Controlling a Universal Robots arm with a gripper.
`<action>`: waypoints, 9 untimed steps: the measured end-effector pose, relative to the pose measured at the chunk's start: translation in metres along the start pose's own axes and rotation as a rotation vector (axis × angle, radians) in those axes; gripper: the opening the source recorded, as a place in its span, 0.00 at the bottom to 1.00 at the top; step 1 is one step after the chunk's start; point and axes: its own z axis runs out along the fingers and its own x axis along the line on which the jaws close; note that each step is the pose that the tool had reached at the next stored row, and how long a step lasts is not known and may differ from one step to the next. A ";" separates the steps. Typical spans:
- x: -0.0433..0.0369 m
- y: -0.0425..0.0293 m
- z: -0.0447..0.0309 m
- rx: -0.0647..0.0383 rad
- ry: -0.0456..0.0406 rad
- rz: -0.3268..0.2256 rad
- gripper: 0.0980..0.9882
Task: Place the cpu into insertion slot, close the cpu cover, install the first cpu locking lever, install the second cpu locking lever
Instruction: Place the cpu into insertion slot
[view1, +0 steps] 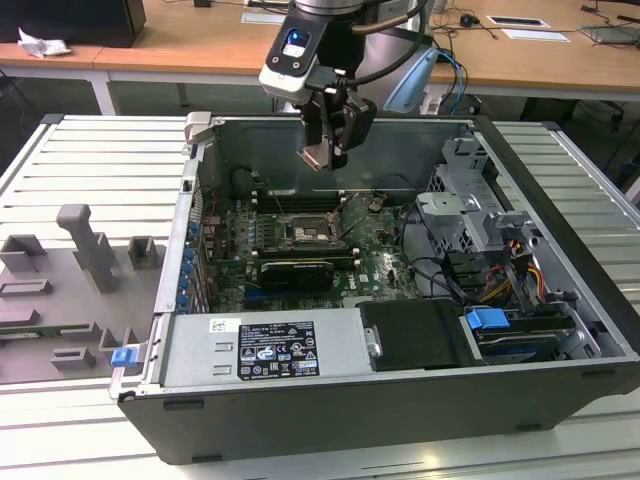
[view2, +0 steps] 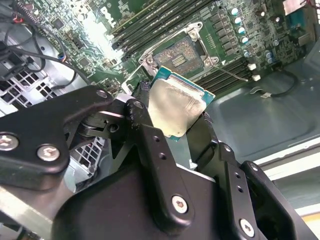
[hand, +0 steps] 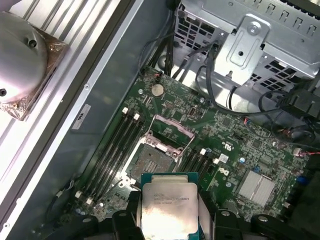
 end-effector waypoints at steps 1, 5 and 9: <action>0.0000 0.0000 0.0002 0.000 -0.0006 0.007 0.50; 0.0000 -0.0001 0.0016 -0.001 -0.0057 0.065 0.50; 0.0000 -0.0002 0.0024 -0.002 -0.0084 0.096 0.50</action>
